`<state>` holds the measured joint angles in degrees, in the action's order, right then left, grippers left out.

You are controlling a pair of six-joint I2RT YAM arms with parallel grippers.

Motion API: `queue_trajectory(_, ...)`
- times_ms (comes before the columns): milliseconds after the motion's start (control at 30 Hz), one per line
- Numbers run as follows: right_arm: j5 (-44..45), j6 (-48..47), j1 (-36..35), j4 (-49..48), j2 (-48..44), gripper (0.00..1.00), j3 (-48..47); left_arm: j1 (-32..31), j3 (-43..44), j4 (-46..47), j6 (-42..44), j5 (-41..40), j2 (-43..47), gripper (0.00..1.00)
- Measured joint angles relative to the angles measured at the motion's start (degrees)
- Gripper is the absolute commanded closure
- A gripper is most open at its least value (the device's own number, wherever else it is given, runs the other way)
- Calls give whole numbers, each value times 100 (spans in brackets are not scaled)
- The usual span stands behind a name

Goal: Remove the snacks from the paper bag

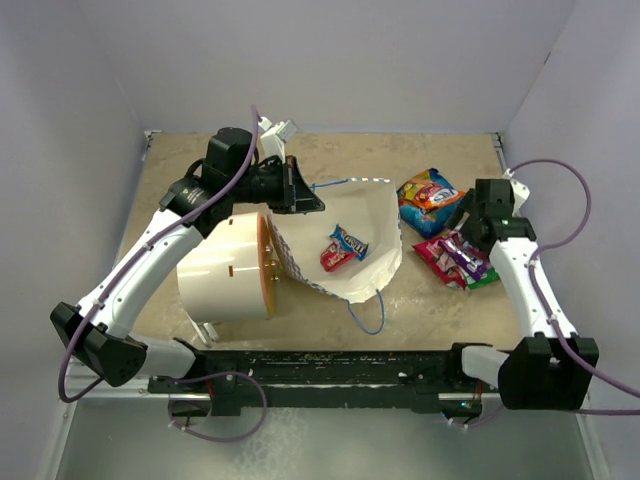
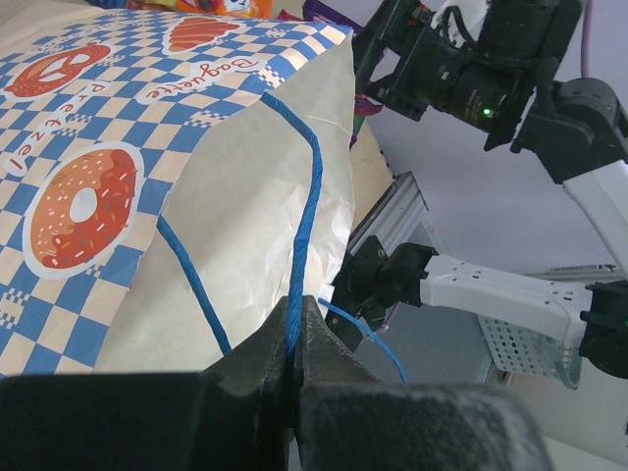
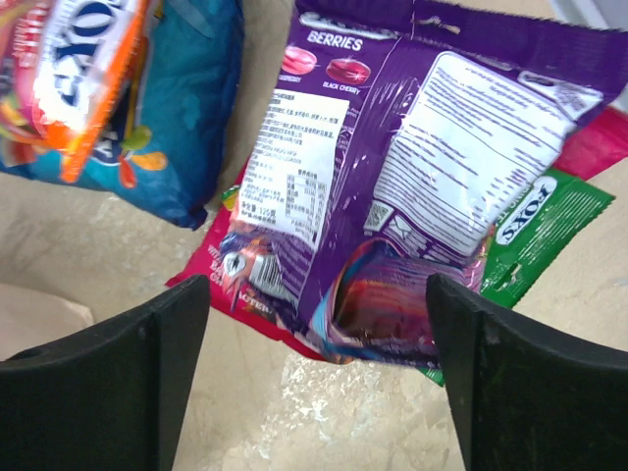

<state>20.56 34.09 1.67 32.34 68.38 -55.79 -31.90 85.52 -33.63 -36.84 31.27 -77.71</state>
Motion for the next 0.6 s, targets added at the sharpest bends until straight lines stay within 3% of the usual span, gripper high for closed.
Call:
queue_trajectory(333, -374, -1069, -195, 455, -435, 2, -1132, 2, 118, 356, -107, 247, 26, 100)
queue_trajectory(467, -1102, -1429, -774, 435, -520, 10, -1399, 2, -66, 986, -337, 629, 155, 100)
queue_trajectory(600, -2476, -1657, -1429, 184, -861, 15, -1458, -4, -612, 1770, -710, 1071, 463, 100)
